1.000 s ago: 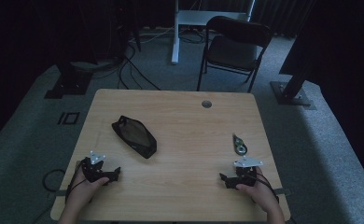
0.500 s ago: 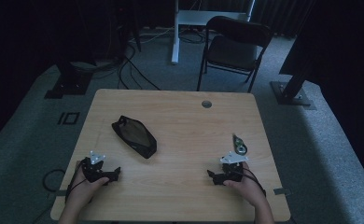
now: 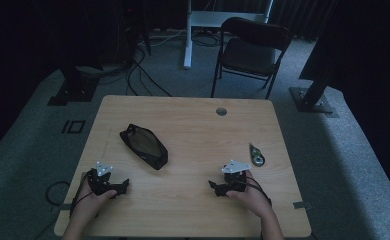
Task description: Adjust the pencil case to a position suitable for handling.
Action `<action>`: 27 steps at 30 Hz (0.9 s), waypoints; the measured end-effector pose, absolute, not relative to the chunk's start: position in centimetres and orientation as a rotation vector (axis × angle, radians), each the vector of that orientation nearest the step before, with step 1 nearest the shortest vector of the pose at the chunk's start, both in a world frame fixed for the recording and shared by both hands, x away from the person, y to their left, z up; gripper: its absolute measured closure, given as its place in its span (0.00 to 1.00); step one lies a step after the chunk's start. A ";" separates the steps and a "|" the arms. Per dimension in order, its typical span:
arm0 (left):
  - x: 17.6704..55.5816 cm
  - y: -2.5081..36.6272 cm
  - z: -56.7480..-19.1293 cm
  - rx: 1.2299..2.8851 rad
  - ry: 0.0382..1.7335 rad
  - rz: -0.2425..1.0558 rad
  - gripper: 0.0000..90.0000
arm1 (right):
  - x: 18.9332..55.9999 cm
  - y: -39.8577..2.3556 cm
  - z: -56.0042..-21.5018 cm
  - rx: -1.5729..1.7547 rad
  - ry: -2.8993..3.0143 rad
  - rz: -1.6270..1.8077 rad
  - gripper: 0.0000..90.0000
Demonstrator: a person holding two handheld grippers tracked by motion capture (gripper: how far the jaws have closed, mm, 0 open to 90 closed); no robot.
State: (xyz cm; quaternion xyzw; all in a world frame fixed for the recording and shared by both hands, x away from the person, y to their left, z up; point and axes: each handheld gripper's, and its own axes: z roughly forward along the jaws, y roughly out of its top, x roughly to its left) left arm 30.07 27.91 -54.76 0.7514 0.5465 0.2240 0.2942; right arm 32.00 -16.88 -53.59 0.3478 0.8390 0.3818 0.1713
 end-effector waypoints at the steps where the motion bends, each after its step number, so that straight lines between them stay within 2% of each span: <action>1: 30.1 27.9 -54.8 2.001 1.454 0.597 0.00 | 32.1 -16.7 -53.5 0.981 2.382 1.090 0.15; 27: 30.1 27.9 -54.8 2.000 1.455 0.596 0.00 | 33.2 -11.7 -52.3 0.907 2.350 1.161 0.16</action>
